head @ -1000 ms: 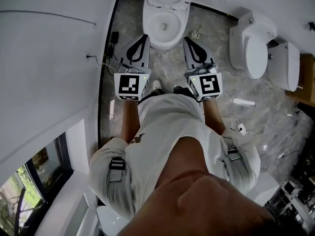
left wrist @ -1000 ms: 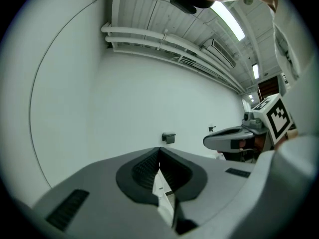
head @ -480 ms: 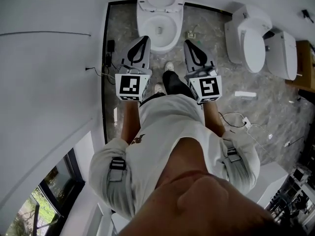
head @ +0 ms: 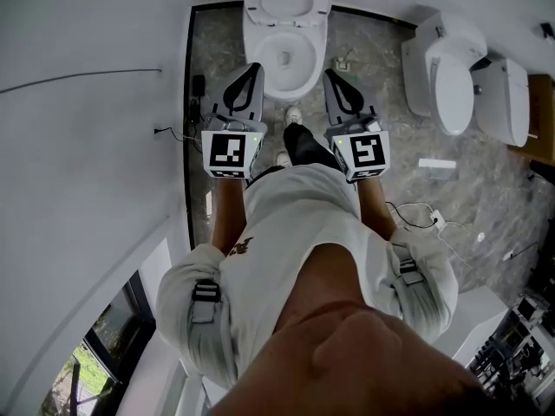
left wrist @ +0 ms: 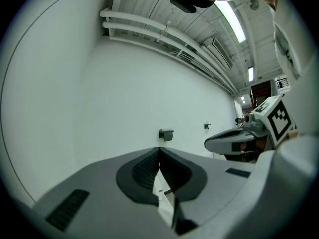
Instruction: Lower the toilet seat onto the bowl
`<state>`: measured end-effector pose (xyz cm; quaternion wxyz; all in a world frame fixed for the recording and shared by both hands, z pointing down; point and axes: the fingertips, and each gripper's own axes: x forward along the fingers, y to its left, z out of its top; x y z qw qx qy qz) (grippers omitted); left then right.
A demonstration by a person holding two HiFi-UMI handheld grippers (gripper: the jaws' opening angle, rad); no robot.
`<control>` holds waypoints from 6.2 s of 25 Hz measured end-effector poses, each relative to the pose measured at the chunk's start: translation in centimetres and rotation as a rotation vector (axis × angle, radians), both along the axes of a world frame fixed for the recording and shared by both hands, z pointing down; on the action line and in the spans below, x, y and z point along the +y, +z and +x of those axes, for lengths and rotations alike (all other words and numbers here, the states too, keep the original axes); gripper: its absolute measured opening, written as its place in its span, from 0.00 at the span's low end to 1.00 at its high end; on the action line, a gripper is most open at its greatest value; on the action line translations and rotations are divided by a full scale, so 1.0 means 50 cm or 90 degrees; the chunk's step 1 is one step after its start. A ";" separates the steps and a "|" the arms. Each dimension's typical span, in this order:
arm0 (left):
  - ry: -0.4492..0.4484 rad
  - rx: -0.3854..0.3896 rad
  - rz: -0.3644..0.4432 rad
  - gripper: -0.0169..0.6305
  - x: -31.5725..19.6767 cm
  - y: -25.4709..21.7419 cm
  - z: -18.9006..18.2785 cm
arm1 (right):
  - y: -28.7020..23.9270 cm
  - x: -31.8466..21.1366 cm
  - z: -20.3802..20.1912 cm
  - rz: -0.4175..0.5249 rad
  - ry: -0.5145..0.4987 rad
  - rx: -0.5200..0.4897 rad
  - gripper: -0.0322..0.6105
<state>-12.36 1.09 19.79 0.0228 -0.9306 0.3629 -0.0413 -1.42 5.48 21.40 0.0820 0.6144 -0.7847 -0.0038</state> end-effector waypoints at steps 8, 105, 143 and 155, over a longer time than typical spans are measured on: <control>-0.018 -0.017 -0.008 0.06 -0.139 0.001 0.044 | 0.004 -0.150 0.049 -0.010 -0.021 -0.011 0.08; 0.157 -0.137 -0.149 0.06 -0.897 0.530 0.346 | 0.501 -0.859 0.333 -0.214 0.043 0.083 0.17; 0.219 -0.211 -0.118 0.27 -0.959 0.622 0.342 | 0.638 -0.989 0.359 -0.242 0.082 0.201 0.26; 0.266 -0.210 -0.142 0.21 -0.895 0.649 0.299 | 0.622 -0.897 0.309 -0.238 0.131 0.204 0.25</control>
